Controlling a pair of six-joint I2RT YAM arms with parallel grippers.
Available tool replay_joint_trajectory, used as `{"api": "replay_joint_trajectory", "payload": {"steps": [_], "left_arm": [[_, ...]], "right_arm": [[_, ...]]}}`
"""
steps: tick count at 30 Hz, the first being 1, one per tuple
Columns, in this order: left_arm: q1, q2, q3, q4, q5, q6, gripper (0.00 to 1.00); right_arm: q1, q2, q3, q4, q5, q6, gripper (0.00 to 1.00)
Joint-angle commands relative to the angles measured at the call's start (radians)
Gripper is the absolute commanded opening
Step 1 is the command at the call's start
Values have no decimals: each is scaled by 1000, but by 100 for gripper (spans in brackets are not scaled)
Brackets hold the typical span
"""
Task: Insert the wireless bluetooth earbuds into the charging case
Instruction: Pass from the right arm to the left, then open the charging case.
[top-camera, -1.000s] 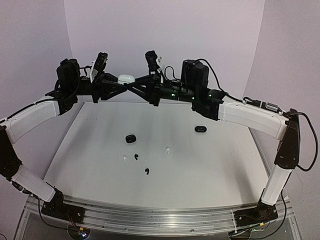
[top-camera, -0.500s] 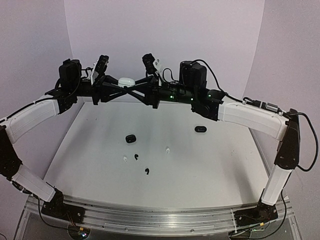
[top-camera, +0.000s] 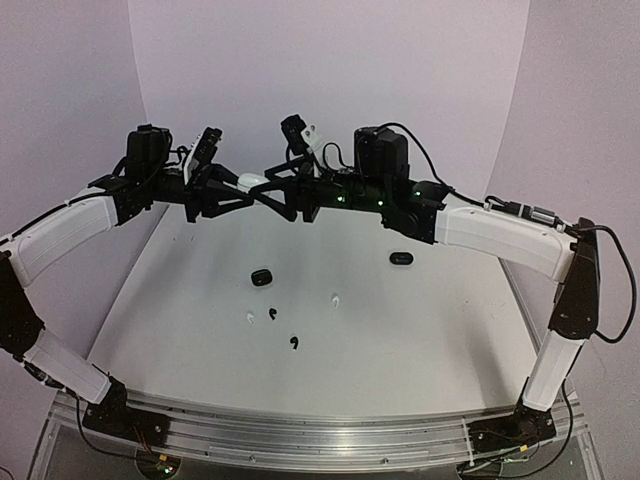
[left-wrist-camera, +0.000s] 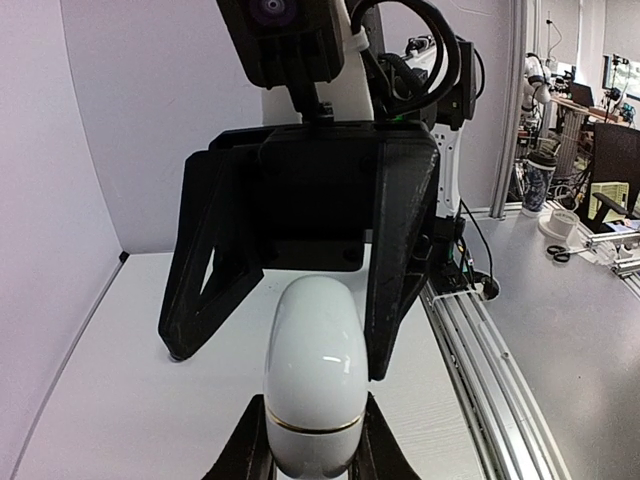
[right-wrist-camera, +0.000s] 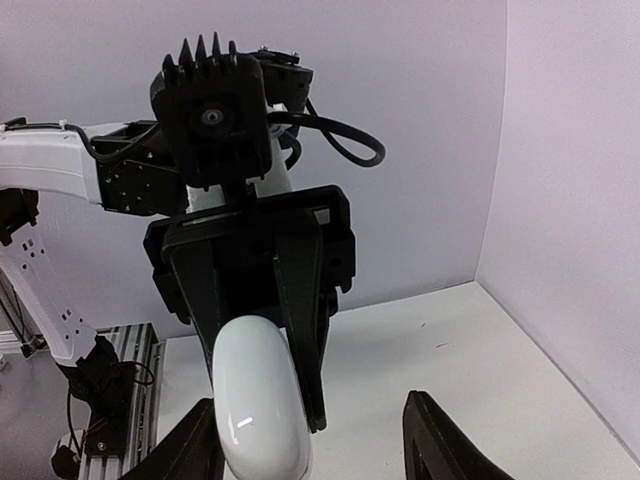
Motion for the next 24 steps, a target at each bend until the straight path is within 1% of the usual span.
{"api": "replay_joint_trajectory", "payload": {"steps": [1, 8, 16, 17, 20, 24], "left_arm": [[-9, -21, 49, -87, 23, 109, 0], [-8, -12, 63, -167, 36, 155, 0], [-7, -10, 67, -174, 43, 156, 0], [-8, -9, 68, -174, 44, 155, 0], [-8, -9, 67, -182, 50, 161, 0], [-8, -11, 65, -191, 60, 170, 0]], "right_arm": [[-28, -3, 52, 8, 31, 48, 57], [-52, 11, 76, 3, 22, 118, 54], [-53, 38, 91, 1, 2, 151, 50], [-53, 41, 90, 1, 5, 154, 49], [-57, 53, 100, 0, 7, 171, 40], [-60, 76, 119, -2, -8, 206, 38]]}}
